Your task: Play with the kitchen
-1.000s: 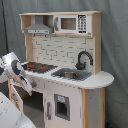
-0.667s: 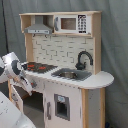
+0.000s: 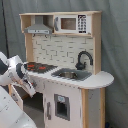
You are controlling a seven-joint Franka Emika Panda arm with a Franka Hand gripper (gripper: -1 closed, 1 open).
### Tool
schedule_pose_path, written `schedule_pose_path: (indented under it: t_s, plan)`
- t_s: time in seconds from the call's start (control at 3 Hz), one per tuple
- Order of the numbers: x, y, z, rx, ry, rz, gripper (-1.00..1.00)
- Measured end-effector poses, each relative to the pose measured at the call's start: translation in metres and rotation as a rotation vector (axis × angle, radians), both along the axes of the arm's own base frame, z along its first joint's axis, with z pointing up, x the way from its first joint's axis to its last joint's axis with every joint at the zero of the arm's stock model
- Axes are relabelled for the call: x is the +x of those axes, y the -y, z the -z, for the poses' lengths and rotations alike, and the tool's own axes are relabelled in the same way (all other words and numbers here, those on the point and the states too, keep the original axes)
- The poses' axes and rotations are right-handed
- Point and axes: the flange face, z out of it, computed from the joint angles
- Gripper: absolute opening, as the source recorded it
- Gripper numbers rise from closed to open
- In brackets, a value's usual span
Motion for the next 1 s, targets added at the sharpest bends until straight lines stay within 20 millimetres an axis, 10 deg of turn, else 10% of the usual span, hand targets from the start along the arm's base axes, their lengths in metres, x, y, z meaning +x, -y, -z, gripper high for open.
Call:
schedule_pose_path:
  t_s: [1.0]
  plan:
    - [0.021,0.003,0.044,0.023,0.005,-0.006,-1.00]
